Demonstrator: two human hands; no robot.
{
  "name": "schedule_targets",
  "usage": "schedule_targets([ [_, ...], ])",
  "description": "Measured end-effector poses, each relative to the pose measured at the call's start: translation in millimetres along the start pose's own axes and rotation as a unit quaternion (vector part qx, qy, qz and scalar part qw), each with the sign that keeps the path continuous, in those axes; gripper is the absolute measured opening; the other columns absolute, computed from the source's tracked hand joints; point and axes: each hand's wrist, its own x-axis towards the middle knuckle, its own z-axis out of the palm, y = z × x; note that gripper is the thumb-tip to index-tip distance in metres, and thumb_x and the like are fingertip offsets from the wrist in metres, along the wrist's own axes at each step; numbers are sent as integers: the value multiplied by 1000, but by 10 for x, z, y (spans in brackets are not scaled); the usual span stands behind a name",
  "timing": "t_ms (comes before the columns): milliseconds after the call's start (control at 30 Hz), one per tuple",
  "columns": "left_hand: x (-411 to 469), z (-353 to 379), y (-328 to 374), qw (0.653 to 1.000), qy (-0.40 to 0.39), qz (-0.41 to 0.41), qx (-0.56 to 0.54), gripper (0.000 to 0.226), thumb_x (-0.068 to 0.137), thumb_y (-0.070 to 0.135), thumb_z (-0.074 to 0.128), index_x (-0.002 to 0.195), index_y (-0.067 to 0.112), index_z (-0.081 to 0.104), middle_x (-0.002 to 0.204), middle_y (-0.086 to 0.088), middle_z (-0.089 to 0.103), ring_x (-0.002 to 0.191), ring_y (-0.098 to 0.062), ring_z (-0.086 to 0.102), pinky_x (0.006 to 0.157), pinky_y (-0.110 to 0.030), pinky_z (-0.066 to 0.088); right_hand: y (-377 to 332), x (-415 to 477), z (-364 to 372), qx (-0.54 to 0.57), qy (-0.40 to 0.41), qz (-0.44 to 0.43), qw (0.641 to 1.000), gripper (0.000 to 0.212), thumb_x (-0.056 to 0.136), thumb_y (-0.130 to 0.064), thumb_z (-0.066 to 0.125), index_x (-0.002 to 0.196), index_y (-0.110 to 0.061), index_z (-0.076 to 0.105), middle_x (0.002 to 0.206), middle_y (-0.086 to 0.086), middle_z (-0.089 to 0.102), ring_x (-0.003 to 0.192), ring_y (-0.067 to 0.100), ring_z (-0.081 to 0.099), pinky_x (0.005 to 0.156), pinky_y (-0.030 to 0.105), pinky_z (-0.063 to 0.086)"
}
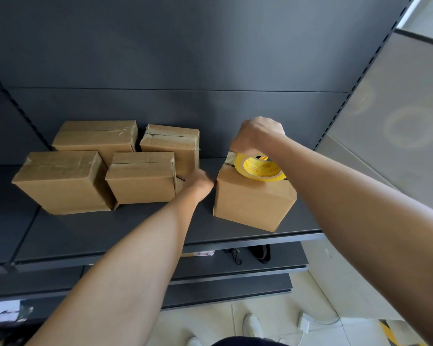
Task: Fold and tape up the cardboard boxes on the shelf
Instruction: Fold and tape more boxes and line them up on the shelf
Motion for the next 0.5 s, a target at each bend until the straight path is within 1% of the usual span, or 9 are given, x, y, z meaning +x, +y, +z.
schedule_targets([
  [33,-7,31,-55,1000,-2,-3,-2,16,92,8,49,97,-1,61,76,-15,60,65,-30,61,49,-34,49,5,1,4,1,-1,-1,1000,15,79,-34,53,73,-20,51,70,-2,53,56,17,47,45,20,29],
  [67,-13,48,-78,1000,7,-1,-16,16,92,8,50,98,0,62,85,-19,63,76,-34,64,60,-41,56,7,2,6,4,-2,-2,1000,14,79,-33,53,72,-20,51,70,-2,53,56,17,47,45,20,29],
  [100,-12,49,-63,999,29,10,-39,16,94,11,49,96,2,62,93,-19,64,87,-34,64,74,-42,57,5,5,6,6,-4,-3,1000,14,78,-32,53,72,-20,51,71,-2,53,56,17,48,45,20,29],
  [133,-5,33,-6,995,57,30,-71,17,95,14,49,93,4,62,94,-17,64,91,-33,63,79,-39,55,0,9,4,6,-5,-4,1000,14,78,-32,53,71,-20,50,71,-2,53,56,17,48,45,20,29],
  [167,8,3,80,989,77,59,-112,18,95,19,50,89,6,61,90,-13,63,89,-29,61,74,-33,51,-5,17,-6,4,-7,-4,1000,15,78,-33,53,71,-20,50,71,-2,54,56,17,48,45,20,29],
  [233,-6,-59,272,974,62,104,-191,21,93,28,56,88,7,58,84,-5,59,81,-20,55,64,-25,41,-11,34,-26,-1,-16,-3,1000,18,80,-35,54,71,-20,50,72,-2,54,56,16,49,44,21,29],
  [333,-15,-7,401,970,-4,91,-227,26,91,34,60,100,10,58,94,-2,60,82,-13,54,65,-22,42,-2,68,-36,1,-26,-9,1000,22,81,-39,55,70,-20,49,72,-3,54,57,15,49,45,22,29],
  [433,12,87,421,972,16,80,-220,23,94,20,55,113,9,62,100,-3,59,85,-15,53,58,-20,40,34,86,-24,6,-21,-15,1000,25,81,-42,51,68,-21,47,71,-3,53,56,15,48,45,22,29],
  [500,46,97,402,975,36,75,-204,27,94,8,48,116,12,63,111,-6,62,98,-20,57,70,-25,47,74,95,-30,13,-19,-20,1000,27,81,-43,50,69,-20,47,71,-2,51,57,16,47,46,22,29],
])
